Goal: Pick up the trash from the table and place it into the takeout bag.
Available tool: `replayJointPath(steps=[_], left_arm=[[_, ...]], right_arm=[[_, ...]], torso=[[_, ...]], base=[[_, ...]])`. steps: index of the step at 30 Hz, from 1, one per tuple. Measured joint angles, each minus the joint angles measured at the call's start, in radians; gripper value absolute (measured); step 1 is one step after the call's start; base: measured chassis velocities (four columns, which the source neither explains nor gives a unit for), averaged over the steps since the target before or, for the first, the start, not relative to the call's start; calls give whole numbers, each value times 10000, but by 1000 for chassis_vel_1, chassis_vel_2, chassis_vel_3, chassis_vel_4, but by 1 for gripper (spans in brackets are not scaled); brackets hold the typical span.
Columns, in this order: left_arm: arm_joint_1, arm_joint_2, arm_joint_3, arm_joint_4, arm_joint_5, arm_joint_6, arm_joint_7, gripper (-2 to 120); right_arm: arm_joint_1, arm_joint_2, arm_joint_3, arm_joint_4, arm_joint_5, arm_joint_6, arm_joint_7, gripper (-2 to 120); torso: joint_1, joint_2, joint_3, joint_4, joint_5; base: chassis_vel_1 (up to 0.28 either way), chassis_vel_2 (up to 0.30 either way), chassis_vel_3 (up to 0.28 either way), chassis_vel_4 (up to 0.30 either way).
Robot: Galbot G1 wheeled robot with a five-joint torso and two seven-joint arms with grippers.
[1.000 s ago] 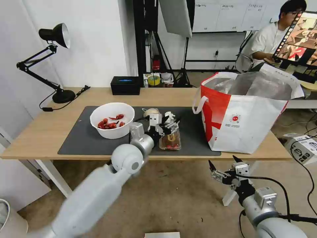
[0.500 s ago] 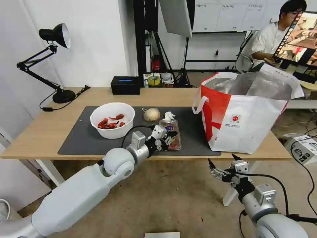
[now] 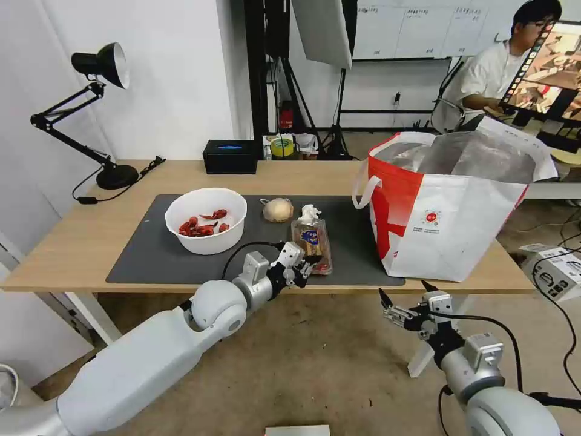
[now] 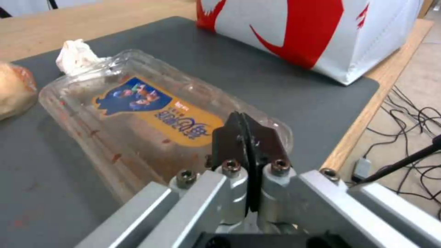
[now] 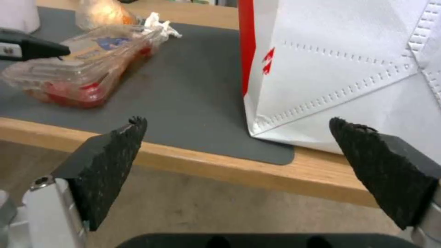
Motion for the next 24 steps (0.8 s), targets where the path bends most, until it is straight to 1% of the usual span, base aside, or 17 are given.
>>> replayJointPath(steps=[1, 2, 4, 5, 8, 9, 11, 12, 15, 16, 18, 20, 21, 24], left_arm=[[-4, 8, 0, 23, 0, 11, -29, 0], [-4, 8, 0, 23, 0, 11, -29, 0], [-9, 20, 8, 44, 0, 33, -75, 0], [-9, 20, 8, 44, 0, 33, -75, 0], [-13, 23, 66, 83, 6, 52, -198, 0], [-13, 23, 66, 83, 6, 52, -198, 0], [-41, 21, 134, 124, 3, 55, -242, 0], [-41, 21, 134, 124, 3, 55, -242, 0], [-325, -28, 483, 266, -103, 52, -293, 0], [-325, -28, 483, 266, -103, 52, -293, 0], [-561, -129, 734, 369, -175, 48, -298, 0], [-654, -164, 783, 383, -235, 48, -342, 0], [-654, -164, 783, 383, -235, 48, -342, 0], [-706, -60, 775, 376, -317, 48, -394, 0]], right_arm=[[80, -42, -27, -5, 276, 0, -1, 100], [80, -42, -27, -5, 276, 0, -1, 100], [247, -132, -79, -5, 1134, 0, -1, 100], [247, -132, -79, -5, 1134, 0, -1, 100], [583, -341, -98, 2, 2911, 0, 53, 100], [583, -341, -98, 2, 2911, 0, 53, 100], [801, -489, -57, 2, 4218, 8, 86, 100], [801, -489, -57, 2, 4218, 8, 86, 100], [1057, -634, 67, -8, 6495, 75, 112, 100], [1057, -634, 67, -8, 6495, 75, 112, 100], [1189, -643, 108, -61, 7145, 174, 124, 100], [1585, -752, -6, -210, 7837, 200, 257, 100], [1585, -752, -6, -210, 7837, 200, 257, 100], [2366, -953, -223, -565, 9152, 100, 578, 100]], torso=[[0, 0, 0, -1, 0], [0, 0, 0, -1, 0], [0, 0, 1, 0, 0], [0, 0, 1, 0, 0], [0, 0, 1, 0, 0], [0, 0, 1, 0, 0], [1, 0, 0, 0, 0], [1, 0, 0, 0, 0], [0, 0, 1, 4, 1], [0, 0, 1, 4, 1], [0, 0, 0, -5, -2], [0, 0, 0, -4, 3], [0, 0, 0, -4, 3], [1, 0, 1, 1, 0]], base=[[0, 0, 0, 0], [0, 0, 0, 0], [0, 0, 0, 0], [0, 0, 0, 0], [0, 0, 0, 0], [0, 0, 0, 0], [0, 0, 0, 0], [0, 0, 0, 0], [0, 0, 0, 0], [0, 0, 0, 0], [0, 0, 0, 0], [0, 0, 0, 0], [0, 0, 0, 0], [0, 0, 0, 0]])
